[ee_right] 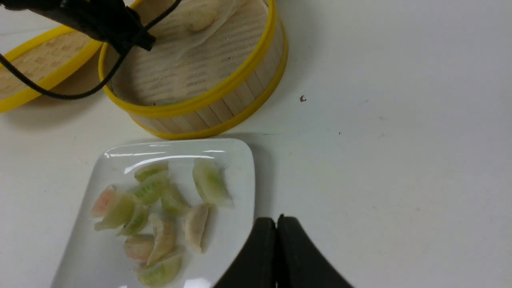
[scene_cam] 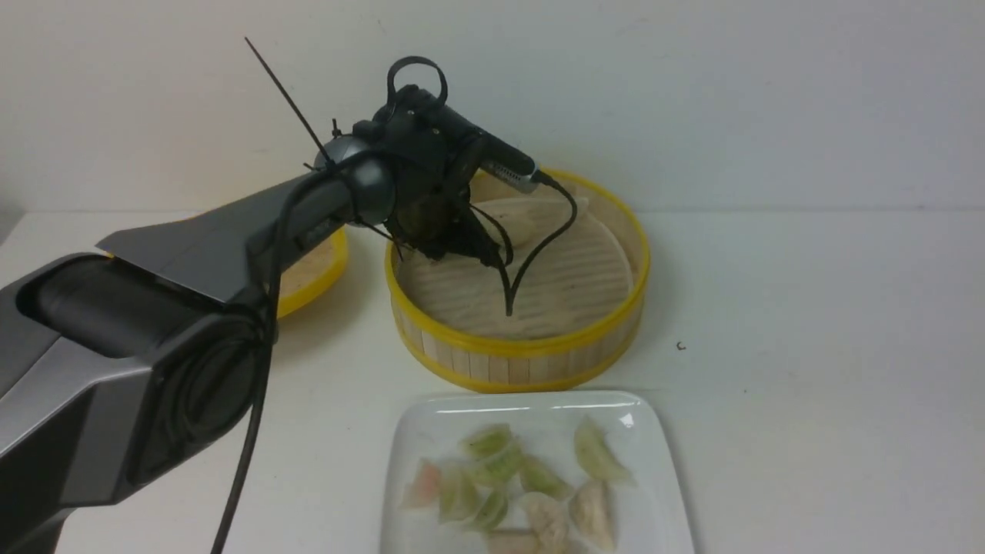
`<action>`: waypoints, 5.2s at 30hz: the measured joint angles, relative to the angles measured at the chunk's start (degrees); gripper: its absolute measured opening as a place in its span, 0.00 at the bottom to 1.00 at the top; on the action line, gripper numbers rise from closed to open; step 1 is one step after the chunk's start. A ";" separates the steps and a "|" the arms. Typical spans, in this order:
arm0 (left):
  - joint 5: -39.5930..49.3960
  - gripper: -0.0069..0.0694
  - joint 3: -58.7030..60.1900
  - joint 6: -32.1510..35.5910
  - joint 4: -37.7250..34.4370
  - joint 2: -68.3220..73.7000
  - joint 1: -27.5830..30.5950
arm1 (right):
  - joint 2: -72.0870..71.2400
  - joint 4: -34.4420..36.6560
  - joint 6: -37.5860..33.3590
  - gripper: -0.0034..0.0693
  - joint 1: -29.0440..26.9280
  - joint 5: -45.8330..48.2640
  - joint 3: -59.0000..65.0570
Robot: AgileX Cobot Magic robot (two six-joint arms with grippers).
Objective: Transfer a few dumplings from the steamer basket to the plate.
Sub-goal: Use the left arm to grab a dumpling from the steamer, then use the left arm to put the dumpling into the plate, then use the left arm to grab a dumpling from the steamer
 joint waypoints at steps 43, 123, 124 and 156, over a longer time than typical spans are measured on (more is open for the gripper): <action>-1.58 0.59 64.62 13.51 -39.55 -45.32 -10.06 | 51.39 2.14 -24.52 0.06 9.76 12.59 -42.62; 17.80 0.08 62.81 -11.07 2.48 -86.89 -4.11 | 109.94 -1.16 -44.40 0.03 19.34 13.05 -104.91; 17.80 0.08 62.81 -11.07 2.48 -86.89 -4.11 | 109.99 -1.02 -44.28 0.03 19.34 12.97 -104.91; 17.85 0.08 64.79 -11.01 5.04 -86.89 -4.11 | 119.57 1.79 -55.10 0.26 19.70 9.29 -106.96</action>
